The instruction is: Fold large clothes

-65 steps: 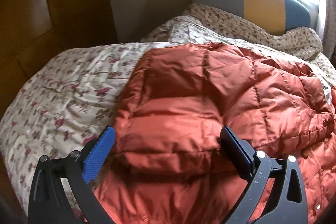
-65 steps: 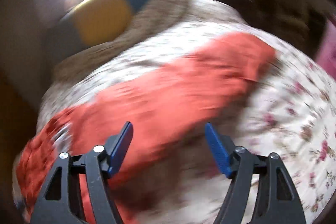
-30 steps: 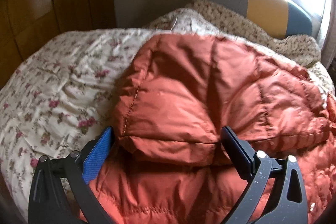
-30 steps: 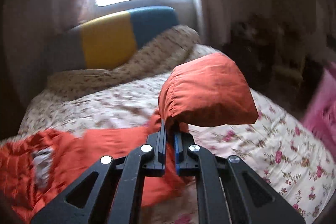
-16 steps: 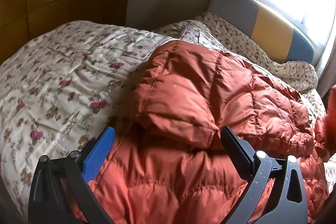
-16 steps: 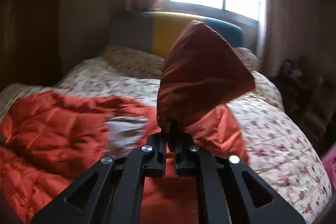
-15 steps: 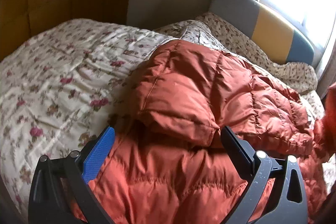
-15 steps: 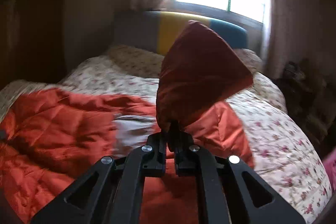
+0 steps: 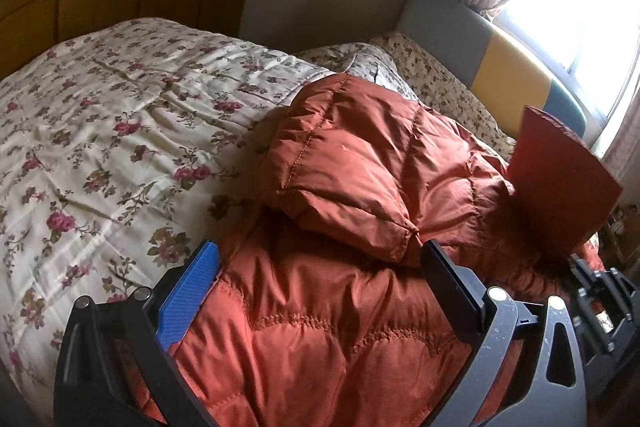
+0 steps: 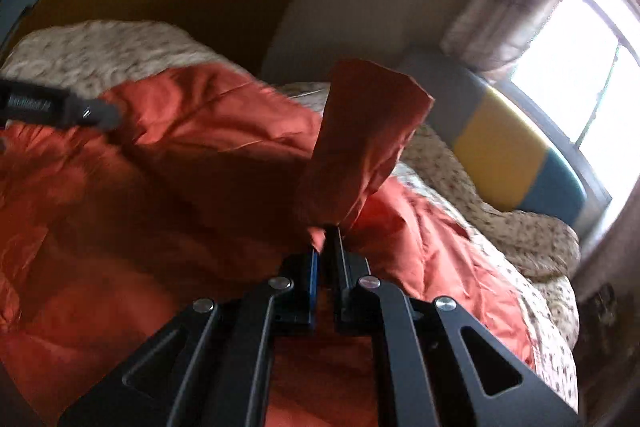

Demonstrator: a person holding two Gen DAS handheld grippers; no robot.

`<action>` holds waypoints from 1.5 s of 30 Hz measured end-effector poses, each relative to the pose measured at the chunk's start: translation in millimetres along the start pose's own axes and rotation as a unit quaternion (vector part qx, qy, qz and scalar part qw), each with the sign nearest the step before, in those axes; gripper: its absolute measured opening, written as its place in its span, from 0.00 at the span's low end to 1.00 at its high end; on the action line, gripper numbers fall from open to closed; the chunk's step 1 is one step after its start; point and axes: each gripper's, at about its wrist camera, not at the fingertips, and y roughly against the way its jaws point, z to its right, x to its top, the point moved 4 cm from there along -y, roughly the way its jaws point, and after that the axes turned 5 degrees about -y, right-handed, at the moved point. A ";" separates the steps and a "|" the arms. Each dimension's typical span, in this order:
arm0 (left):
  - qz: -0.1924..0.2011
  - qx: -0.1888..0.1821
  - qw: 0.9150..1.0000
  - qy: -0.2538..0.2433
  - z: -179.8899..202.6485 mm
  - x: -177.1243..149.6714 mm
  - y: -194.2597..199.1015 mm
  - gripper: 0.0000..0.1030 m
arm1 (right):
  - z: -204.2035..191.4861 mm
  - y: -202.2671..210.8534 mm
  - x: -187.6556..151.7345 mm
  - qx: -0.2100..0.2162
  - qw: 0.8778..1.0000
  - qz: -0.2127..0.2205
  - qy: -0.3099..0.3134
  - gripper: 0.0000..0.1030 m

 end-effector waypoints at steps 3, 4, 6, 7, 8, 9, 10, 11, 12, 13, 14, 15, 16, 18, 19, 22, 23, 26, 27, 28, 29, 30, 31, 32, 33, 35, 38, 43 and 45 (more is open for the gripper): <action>0.002 0.002 1.000 -0.002 1.0 0.1 0.8 0.97 | -5.0 -10.0 -6.0 0.041 0.999 -0.024 0.003 0.06; 0.001 0.003 1.000 -0.003 1.7 0.1 0.8 0.97 | -5.9 -14.2 -7.0 0.055 0.998 -0.030 0.003 0.10; -0.001 0.006 1.000 -0.007 4.6 1.2 1.8 0.97 | -6.4 -14.8 -8.1 0.088 0.995 -0.040 -0.001 0.24; -0.002 0.008 1.000 -0.008 7.0 2.7 3.1 0.97 | -5.6 -10.0 -7.8 0.111 0.993 -0.034 -0.004 0.39; 0.000 0.007 1.000 -0.009 9.7 4.4 4.7 0.97 | -4.4 -6.0 -6.7 0.115 0.993 -0.027 -0.004 0.40; 0.005 0.003 1.000 -0.012 13.9 7.7 8.2 0.97 | -0.6 1.0 -6.4 0.116 0.993 -0.021 -0.006 0.40; 0.010 -0.005 1.000 -0.012 17.1 11.0 11.0 0.97 | 2.4 5.8 -6.6 0.120 0.993 -0.017 -0.014 0.40; 0.020 -0.012 1.000 -0.010 22.6 15.5 16.1 0.97 | 13.3 15.5 -8.2 0.127 0.991 -0.009 -0.036 0.40; 0.026 -0.016 0.999 -0.010 26.4 18.3 19.2 0.97 | 21.9 21.6 -10.5 0.127 0.991 -0.005 -0.051 0.40; 0.035 -0.025 0.999 -0.011 34.0 23.1 23.9 0.97 | 33.8 27.3 -12.8 0.126 0.989 -0.001 -0.071 0.40; 0.044 -0.035 0.998 -0.015 42.8 28.1 28.3 0.97 | 53.8 34.9 -18.2 0.120 0.987 0.005 -0.106 0.40; 0.056 -0.042 0.997 -0.021 52.3 32.5 33.4 0.97 | 70.4 40.0 -21.3 0.113 0.985 0.009 -0.133 0.40; 0.074 -0.051 0.995 -0.034 67.3 38.2 40.0 0.97 | 83.0 43.1 -23.0 0.103 0.983 0.011 -0.155 0.40; 0.083 -0.067 0.993 -0.059 92.5 45.1 42.0 0.97 | 121.6 43.2 -28.6 0.064 0.973 0.008 -0.220 0.40; 0.078 -0.068 0.991 -0.085 111.2 48.5 37.1 0.97 | 136.4 44.6 -33.8 0.044 0.967 0.003 -0.252 0.40; 0.063 -0.064 0.983 -0.159 157.3 53.2 13.6 0.97 | 198.3 24.5 -48.3 -0.013 0.935 -0.035 -0.353 0.43; 0.051 -0.052 0.980 -0.187 171.3 53.8 0.5 0.97 | 216.1 15.7 -53.7 -0.025 0.921 -0.050 -0.385 0.43; 0.016 -0.030 0.967 -0.252 197.2 52.4 -33.9 0.97 | 244.4 -9.2 -57.1 -0.047 0.909 -0.079 -0.407 0.43; 0.014 -0.019 0.964 -0.265 199.1 51.8 -41.6 0.97 | 247.2 -16.7 -56.2 -0.054 0.908 -0.083 -0.406 0.43; 0.007 -0.005 0.959 -0.285 201.8 48.2 -53.6 0.97 | 248.1 -25.1 -55.8 -0.058 0.908 -0.090 -0.405 0.43; -0.002 0.001 0.956 -0.294 202.1 45.5 -61.9 0.97 | 248.7 -35.8 -58.3 -0.061 0.908 -0.102 -0.402 0.43; -0.011 0.003 0.954 -0.298 200.0 42.7 -69.8 0.97 | 247.7 -43.9 -62.2 -0.065 0.907 -0.110 -0.400 0.43; -0.017 0.002 0.956 -0.293 195.3 39.1 -77.4 0.97 | 240.8 -42.9 -65.3 -0.067 0.907 -0.113 -0.399 0.43; -0.021 -0.004 0.958 -0.286 191.2 37.1 -82.1 0.97 | 240.2 -50.7 -70.6 -0.067 0.907 -0.119 -0.398 0.43; -0.024 -0.013 0.961 -0.277 186.8 35.0 -87.3 0.97 | 232.9 -52.4 -75.1 -0.067 0.908 -0.122 -0.396 0.43; -0.030 -0.027 0.963 -0.267 180.9 31.4 -95.0 0.97 | 219.1 -56.7 -84.3 -0.066 0.910 -0.120 -0.392 0.44; -0.037 -0.036 0.965 -0.258 176.2 25.8 -104.2 0.97 | 216.9 -66.4 -93.3 -0.069 0.909 -0.115 -0.396 0.44; -0.055 -0.039 0.964 -0.256 178.4 21.8 -116.4 0.97 | 214.5 -77.3 -99.9 -0.069 0.907 -0.121 -0.398 0.44; -0.057 -0.036 0.964 -0.258 179.9 20.6 -118.1 0.97 | 213.0 -78.3 -100.2 -0.070 0.907 -0.123 -0.397 0.44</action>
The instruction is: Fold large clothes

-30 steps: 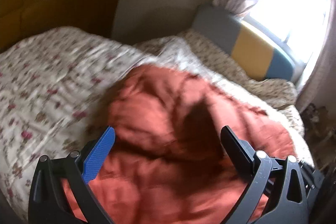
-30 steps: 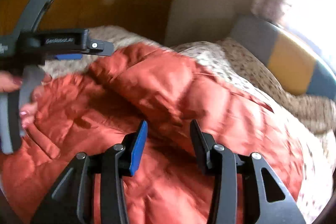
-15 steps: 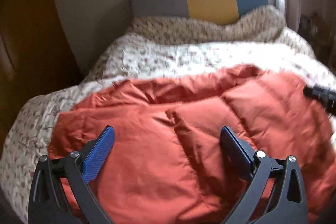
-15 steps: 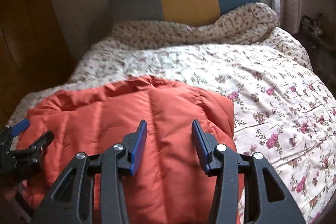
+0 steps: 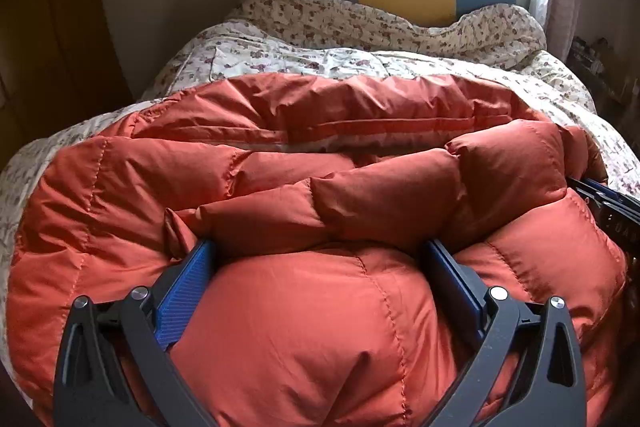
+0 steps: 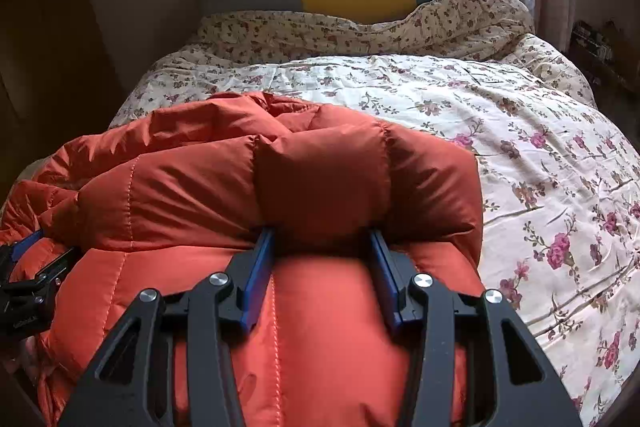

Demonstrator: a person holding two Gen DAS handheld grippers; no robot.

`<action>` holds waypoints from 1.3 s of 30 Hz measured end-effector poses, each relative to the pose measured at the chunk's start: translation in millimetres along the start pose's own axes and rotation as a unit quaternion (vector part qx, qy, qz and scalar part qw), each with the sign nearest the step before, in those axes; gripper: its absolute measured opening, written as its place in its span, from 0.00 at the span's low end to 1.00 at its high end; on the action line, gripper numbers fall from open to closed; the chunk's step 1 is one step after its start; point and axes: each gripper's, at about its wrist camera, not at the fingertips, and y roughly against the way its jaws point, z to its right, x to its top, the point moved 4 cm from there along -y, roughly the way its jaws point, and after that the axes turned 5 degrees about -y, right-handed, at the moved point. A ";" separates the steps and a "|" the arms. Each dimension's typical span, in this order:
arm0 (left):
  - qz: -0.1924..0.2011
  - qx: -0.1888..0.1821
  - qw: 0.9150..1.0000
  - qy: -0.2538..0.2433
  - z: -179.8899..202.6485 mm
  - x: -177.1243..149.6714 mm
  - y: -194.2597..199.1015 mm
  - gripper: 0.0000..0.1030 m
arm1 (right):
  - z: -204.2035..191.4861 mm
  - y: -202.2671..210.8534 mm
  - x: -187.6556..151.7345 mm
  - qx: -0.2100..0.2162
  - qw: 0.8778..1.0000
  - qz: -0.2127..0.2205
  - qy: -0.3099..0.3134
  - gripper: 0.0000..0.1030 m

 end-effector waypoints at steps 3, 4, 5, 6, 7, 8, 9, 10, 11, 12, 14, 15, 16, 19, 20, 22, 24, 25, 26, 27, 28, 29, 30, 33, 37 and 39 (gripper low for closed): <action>-0.004 0.003 1.000 -0.002 1.3 -0.3 -1.7 0.97 | -0.6 -1.9 -0.8 -0.002 1.000 -0.003 0.001 0.44; -0.004 0.003 1.000 -0.002 1.7 0.3 -2.2 0.97 | -0.8 -1.6 -0.9 -0.002 1.000 -0.003 0.001 0.44; -0.005 0.004 1.000 -0.003 2.0 0.5 -1.9 0.97 | -0.7 -1.6 -0.9 -0.002 1.000 -0.003 0.002 0.44; -0.005 0.005 1.000 -0.004 1.8 1.0 -2.5 0.97 | -0.3 -1.6 -0.7 0.000 1.000 -0.004 0.001 0.44; -0.006 0.007 1.000 -0.005 2.1 1.8 -1.2 0.97 | -0.2 -1.5 -0.5 0.001 1.000 -0.006 0.000 0.45; -0.006 0.010 1.000 -0.007 2.4 3.1 1.3 0.97 | 0.8 0.0 1.0 0.005 1.000 -0.009 -0.002 0.46; -0.008 0.014 1.000 -0.008 2.4 4.1 4.6 0.97 | 2.0 4.0 3.2 0.012 1.000 -0.011 -0.005 0.46; -0.011 0.018 1.000 -0.006 1.7 4.9 10.3 0.97 | 3.0 10.7 6.1 0.018 1.000 -0.011 -0.006 0.46; -0.011 0.019 1.000 0.001 0.0 6.4 18.1 0.97 | 3.7 17.8 8.6 0.024 1.000 -0.005 -0.007 0.47; -0.006 0.018 1.000 0.005 -1.6 8.1 24.2 0.97 | 5.5 29.1 13.2 0.028 1.000 0.011 -0.009 0.47; 0.029 0.029 0.999 0.014 -8.8 13.1 43.9 0.97 | 9.8 43.8 22.6 0.028 0.999 0.036 -0.016 0.50; 0.039 0.037 0.998 0.016 -13.1 16.1 48.4 0.97 | 12.4 45.0 28.0 0.025 0.999 0.041 -0.020 0.50; 0.039 0.042 0.998 0.017 -18.0 19.8 47.5 0.97 | 14.5 42.3 32.1 0.021 0.999 0.038 -0.024 0.50; -0.007 0.072 0.997 0.013 -32.3 24.2 22.4 0.97 | 26.3 16.9 36.9 0.011 0.999 0.005 -0.048 0.50; -0.024 0.072 0.997 0.015 -36.2 22.3 11.8 0.97 | 28.8 9.6 37.4 0.013 0.999 -0.004 -0.052 0.50; -0.026 0.056 0.998 0.023 -41.1 17.8 -0.7 0.97 | 32.4 -3.5 32.6 0.013 0.999 -0.012 -0.049 0.50; -0.013 0.052 0.998 0.015 -39.3 11.9 -6.5 0.97 | 30.5 -9.8 27.2 0.005 0.999 -0.009 -0.039 0.50; -0.012 0.052 0.999 0.012 -38.7 9.1 -8.8 0.97 | 29.6 -11.5 25.8 0.003 0.999 -0.007 -0.036 0.50; -0.012 0.052 0.999 0.011 -37.9 7.9 -11.5 0.97 | 29.0 -13.9 23.9 0.000 0.999 -0.005 -0.035 0.50; -0.013 0.052 0.999 0.011 -37.2 7.8 -13.3 0.97 | 29.4 -16.1 23.4 0.001 0.999 -0.006 -0.036 0.50; -0.017 0.049 0.999 0.012 -37.3 7.6 -16.3 0.97 | 30.1 -18.5 23.7 0.004 0.999 -0.006 -0.039 0.50; -0.019 0.043 0.999 0.016 -38.4 7.1 -18.9 0.97 | 31.9 -20.3 23.4 0.010 0.999 -0.007 -0.044 0.50; -0.020 0.038 0.999 0.019 -39.7 6.7 -20.5 0.97 | 32.6 -21.0 23.2 0.012 0.999 -0.008 -0.046 0.50; -0.024 0.038 0.999 0.018 -38.2 7.1 -20.1 0.97 | 32.0 -19.3 25.9 0.014 0.999 -0.017 -0.045 0.51; -0.043 0.042 0.998 0.004 -38.4 10.7 -3.9 0.97 | 40.8 24.2 33.0 0.051 0.994 -0.038 -0.088 0.56; -0.034 0.036 0.999 0.010 -40.7 5.9 21.5 0.97 | 42.6 58.0 29.8 0.061 0.993 -0.040 -0.090 0.57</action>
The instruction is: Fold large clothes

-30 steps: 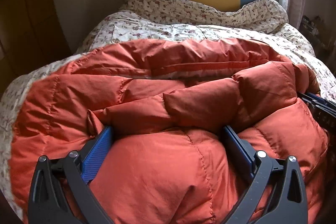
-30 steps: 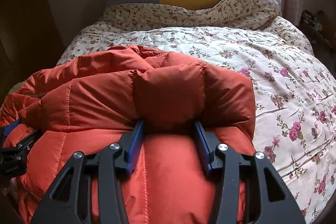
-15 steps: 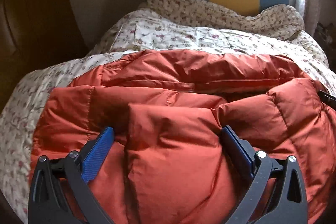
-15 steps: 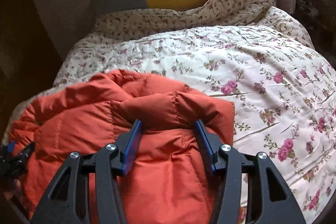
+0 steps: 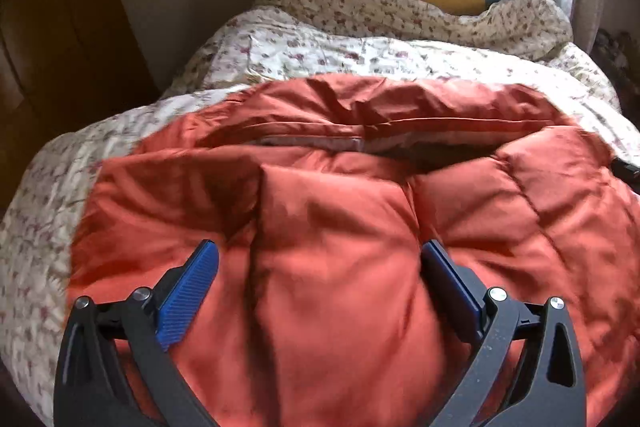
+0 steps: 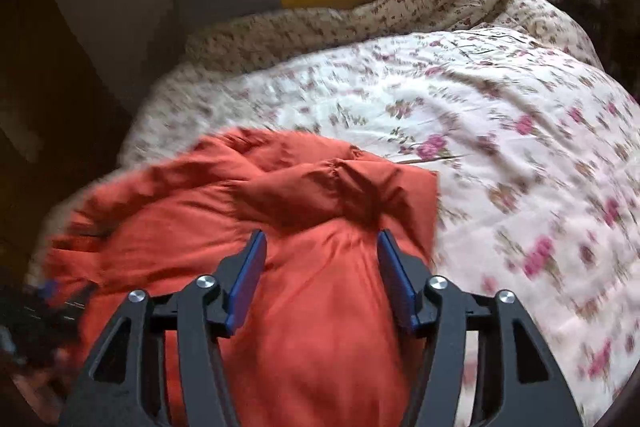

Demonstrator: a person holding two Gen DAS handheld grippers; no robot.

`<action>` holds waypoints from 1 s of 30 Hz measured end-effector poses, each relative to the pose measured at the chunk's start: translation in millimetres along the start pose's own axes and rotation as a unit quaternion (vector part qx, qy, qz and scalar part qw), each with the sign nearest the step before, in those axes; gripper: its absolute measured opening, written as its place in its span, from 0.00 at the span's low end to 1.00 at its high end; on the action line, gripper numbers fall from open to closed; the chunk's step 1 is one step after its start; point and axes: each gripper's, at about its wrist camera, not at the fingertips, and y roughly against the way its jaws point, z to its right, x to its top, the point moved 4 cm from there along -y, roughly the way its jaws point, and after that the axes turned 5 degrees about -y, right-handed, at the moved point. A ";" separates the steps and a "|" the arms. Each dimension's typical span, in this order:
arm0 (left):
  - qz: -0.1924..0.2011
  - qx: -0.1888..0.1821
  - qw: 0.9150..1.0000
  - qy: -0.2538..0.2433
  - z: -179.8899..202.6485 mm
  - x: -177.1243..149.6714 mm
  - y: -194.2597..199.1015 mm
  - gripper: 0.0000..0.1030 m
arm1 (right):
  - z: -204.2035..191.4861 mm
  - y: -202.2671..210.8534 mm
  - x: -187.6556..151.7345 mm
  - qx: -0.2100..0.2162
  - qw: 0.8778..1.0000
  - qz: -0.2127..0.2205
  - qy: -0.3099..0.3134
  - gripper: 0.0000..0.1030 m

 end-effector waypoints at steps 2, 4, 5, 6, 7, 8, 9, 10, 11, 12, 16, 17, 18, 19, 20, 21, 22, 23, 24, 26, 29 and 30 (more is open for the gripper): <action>0.007 -0.012 1.000 0.008 -3.2 -11.9 22.9 0.97 | -1.5 32.3 -11.9 0.003 1.000 -0.007 0.016 0.57; 0.018 -0.017 1.000 0.012 -7.4 -31.5 49.9 0.97 | -0.7 67.2 -34.0 -0.011 0.999 -0.010 0.045 0.57; 0.020 -0.017 1.000 0.010 -11.0 -42.6 60.8 0.97 | -1.2 79.7 -45.6 -0.016 0.998 -0.011 0.055 0.57; 0.022 -0.016 1.000 0.010 -15.0 -53.3 71.2 0.97 | 0.7 93.7 -58.6 -0.020 0.998 -0.013 0.063 0.57; 0.027 -0.015 0.999 0.011 -20.6 -67.0 84.2 0.97 | 1.5 102.9 -68.8 -0.022 0.997 -0.014 0.066 0.57; 0.032 -0.013 0.999 0.013 -26.6 -80.2 95.9 0.97 | 7.8 118.7 -86.0 -0.025 0.997 -0.019 0.065 0.57; 0.034 -0.012 0.999 0.016 -31.3 -89.6 103.1 0.97 | 11.1 128.9 -99.8 -0.026 0.998 -0.023 0.060 0.57; 0.035 -0.009 0.999 0.025 -38.8 -103.9 113.0 0.97 | 13.9 134.7 -109.8 -0.026 0.998 -0.025 0.056 0.57; 0.036 -0.008 0.999 0.034 -46.5 -118.4 121.7 0.97 | 21.8 146.6 -126.3 -0.025 0.998 -0.029 0.048 0.56; 0.036 -0.008 0.999 0.040 -51.2 -128.5 127.2 0.97 | 26.7 152.8 -135.6 -0.025 0.998 -0.031 0.044 0.56; 0.037 -0.001 0.997 0.063 -79.7 -179.5 152.5 0.97 | 40.9 181.5 -184.1 -0.035 0.997 -0.044 0.046 0.52; 0.039 0.001 0.997 0.067 -85.5 -190.9 158.3 0.97 | 42.3 185.3 -192.0 -0.036 0.997 -0.046 0.046 0.50; 0.038 0.003 0.997 0.070 -89.3 -198.1 161.6 0.97 | 45.0 189.7 -201.7 -0.037 0.997 -0.050 0.041 0.49; 0.039 0.000 0.996 0.078 -94.9 -209.3 167.0 0.93 | 45.6 191.4 -208.1 -0.036 0.997 -0.054 0.036 0.46; 0.041 -0.005 0.996 0.085 -98.6 -217.3 171.6 0.91 | 47.7 194.3 -216.7 -0.033 0.997 -0.059 0.029 0.46; 0.042 -0.011 0.994 0.096 -102.7 -226.8 177.2 0.91 | 49.3 196.5 -223.6 -0.030 0.997 -0.063 0.025 0.45; 0.044 -0.016 0.994 0.102 -104.5 -233.1 180.8 0.91 | 49.6 199.3 -232.2 -0.026 0.997 -0.067 0.023 0.44; 0.050 -0.026 0.992 0.113 -106.8 -240.0 185.7 0.91 | 48.2 200.2 -237.2 -0.023 0.997 -0.070 0.023 0.43; 0.054 -0.036 0.991 0.121 -107.9 -245.9 189.7 0.91 | 47.0 200.6 -242.8 -0.022 0.997 -0.075 0.024 0.42; 0.052 -0.047 0.989 0.128 -107.3 -256.2 192.7 0.91 | 45.3 201.9 -253.4 -0.032 0.996 -0.079 0.031 0.42; 0.036 -0.064 0.988 0.133 -104.4 -269.5 190.5 0.82 | 45.8 201.6 -261.5 -0.040 0.995 -0.080 0.032 0.41; 0.030 -0.067 0.988 0.134 -103.5 -273.1 189.1 0.78 | 47.5 200.8 -264.3 -0.040 0.995 -0.082 0.028 0.41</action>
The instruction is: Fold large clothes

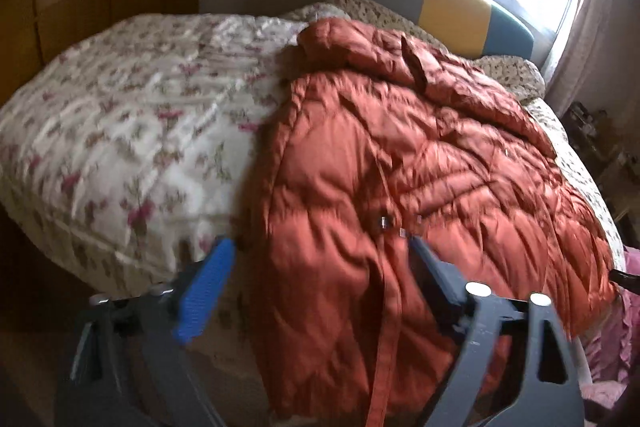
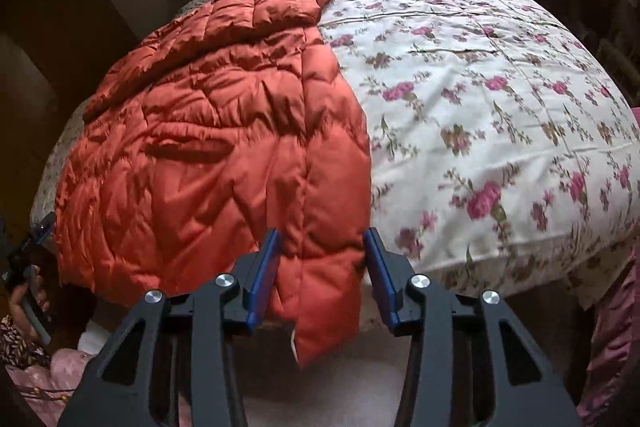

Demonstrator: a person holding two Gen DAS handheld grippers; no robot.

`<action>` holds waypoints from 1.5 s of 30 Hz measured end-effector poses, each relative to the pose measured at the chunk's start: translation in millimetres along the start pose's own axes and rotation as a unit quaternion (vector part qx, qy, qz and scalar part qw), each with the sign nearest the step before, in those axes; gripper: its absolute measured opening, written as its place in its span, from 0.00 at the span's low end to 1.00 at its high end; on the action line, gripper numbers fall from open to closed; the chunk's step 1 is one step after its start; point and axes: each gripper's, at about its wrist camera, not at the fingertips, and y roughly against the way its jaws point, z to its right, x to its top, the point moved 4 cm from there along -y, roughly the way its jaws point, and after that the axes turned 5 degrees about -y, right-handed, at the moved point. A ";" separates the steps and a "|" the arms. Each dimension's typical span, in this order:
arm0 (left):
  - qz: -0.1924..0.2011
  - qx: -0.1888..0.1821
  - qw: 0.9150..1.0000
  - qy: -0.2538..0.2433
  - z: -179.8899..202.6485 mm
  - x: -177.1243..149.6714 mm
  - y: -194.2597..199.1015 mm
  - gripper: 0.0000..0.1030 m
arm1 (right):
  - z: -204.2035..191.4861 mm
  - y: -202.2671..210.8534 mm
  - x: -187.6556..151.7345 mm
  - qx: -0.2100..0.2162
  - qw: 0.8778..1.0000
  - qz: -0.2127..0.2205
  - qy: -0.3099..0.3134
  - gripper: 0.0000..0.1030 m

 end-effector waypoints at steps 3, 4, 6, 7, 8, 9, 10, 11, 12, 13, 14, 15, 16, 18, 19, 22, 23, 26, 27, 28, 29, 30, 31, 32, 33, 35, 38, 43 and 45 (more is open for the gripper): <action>-0.016 -0.014 1.000 0.005 0.9 -14.8 -2.2 0.78 | 5.1 -5.8 -7.9 0.003 1.000 -0.011 -0.013 0.41; -0.017 -0.018 1.000 0.004 1.2 -17.6 -2.7 0.78 | 5.2 -6.9 -9.1 0.003 1.000 -0.013 -0.014 0.41; -0.024 -0.023 0.999 -0.006 4.5 -22.8 -5.1 0.78 | 4.5 -9.9 -11.0 0.004 1.000 -0.016 -0.011 0.40; -0.030 -0.022 0.999 -0.012 4.3 -25.2 -8.7 0.78 | 4.2 -11.6 -12.2 0.007 1.000 -0.020 -0.009 0.37; -0.035 -0.023 0.999 -0.017 5.2 -27.9 -10.9 0.78 | 3.9 -12.8 -13.0 0.010 1.000 -0.021 -0.009 0.35; -0.037 -0.023 0.999 -0.019 5.4 -30.2 -11.9 0.78 | 3.8 -13.7 -13.4 0.011 1.000 -0.021 -0.008 0.34; -0.039 -0.025 0.999 -0.019 5.7 -32.6 -12.2 0.78 | 3.4 -14.1 -13.9 0.015 1.000 -0.020 -0.005 0.30; -0.043 -0.028 0.999 -0.015 5.4 -33.5 -12.5 0.77 | 2.5 -14.2 -13.7 0.017 1.000 -0.018 -0.004 0.25; -0.046 -0.032 0.998 -0.012 5.4 -33.8 -12.3 0.71 | 1.2 -13.0 -13.3 0.022 1.000 -0.016 -0.005 0.21; -0.050 -0.038 0.998 -0.005 5.4 -32.9 -11.3 0.64 | -1.2 -11.2 -12.7 0.026 1.000 -0.012 -0.003 0.15; -0.052 -0.041 0.998 -0.004 6.1 -31.5 -10.7 0.58 | -4.1 -10.1 -12.1 0.026 1.000 -0.009 0.001 0.12; -0.054 -0.047 0.997 -0.003 7.4 -29.6 -9.5 0.43 | -7.2 -8.1 -10.8 0.026 1.000 -0.004 0.006 0.11; -0.053 -0.057 0.997 0.000 9.1 -27.1 -7.1 0.33 | -9.5 -5.7 -9.1 0.028 1.000 0.001 0.008 0.09; -0.043 -0.067 0.997 0.006 12.3 -19.0 0.7 0.21 | -11.7 -1.3 -4.4 0.041 0.999 0.009 0.000 0.09; -0.037 -0.071 0.997 0.011 14.3 -15.6 4.6 0.19 | -11.7 1.6 -0.9 0.052 0.999 0.013 -0.008 0.08; -0.013 -0.091 0.995 0.029 15.6 1.0 18.0 0.16 | -12.6 11.1 13.4 0.089 0.995 0.027 -0.032 0.08; -0.007 -0.094 0.995 0.030 17.3 5.8 21.3 0.16 | -13.8 13.8 18.3 0.097 0.994 0.032 -0.035 0.08; 0.020 -0.108 0.993 0.032 23.1 27.9 32.5 0.13 | -20.3 20.1 39.9 0.124 0.990 0.048 -0.043 0.08; 0.027 -0.114 0.993 0.035 24.5 34.9 34.7 0.13 | -23.4 21.4 48.4 0.129 0.989 0.055 -0.043 0.08; 0.036 -0.118 0.992 0.037 25.8 44.6 36.4 0.13 | -26.7 22.3 57.0 0.131 0.989 0.062 -0.041 0.08; 0.044 -0.120 0.991 0.039 27.1 53.6 36.9 0.13 | -29.6 22.6 62.8 0.130 0.989 0.066 -0.038 0.08; 0.054 -0.121 0.990 0.040 29.2 64.7 36.7 0.13 | -33.1 22.6 71.1 0.131 0.988 0.072 -0.035 0.08; 0.059 -0.120 0.990 0.039 30.5 71.9 35.8 0.13 | -36.3 21.7 77.3 0.131 0.988 0.076 -0.033 0.08; 0.066 -0.119 0.990 0.036 32.2 80.3 34.8 0.13 | -41.0 21.2 87.4 0.130 0.987 0.084 -0.031 0.08; 0.074 -0.115 0.990 0.031 35.2 90.1 32.8 0.13 | -43.0 21.3 92.4 0.129 0.987 0.088 -0.028 0.08; 0.082 -0.105 0.991 0.023 37.9 103.1 28.2 0.13 | -48.0 19.0 106.7 0.122 0.988 0.096 -0.023 0.08; 0.093 -0.087 0.992 0.013 41.3 120.5 18.5 0.13 | -57.4 11.5 127.3 0.103 0.989 0.109 -0.008 0.07; 0.104 -0.072 0.992 0.007 42.7 145.8 -3.5 0.13 | -63.1 -5.7 155.4 0.089 0.989 0.118 0.003 0.07; 0.102 -0.072 0.992 0.013 40.3 157.3 -15.4 0.13 | -66.6 -15.2 171.6 0.088 0.989 0.121 0.001 0.07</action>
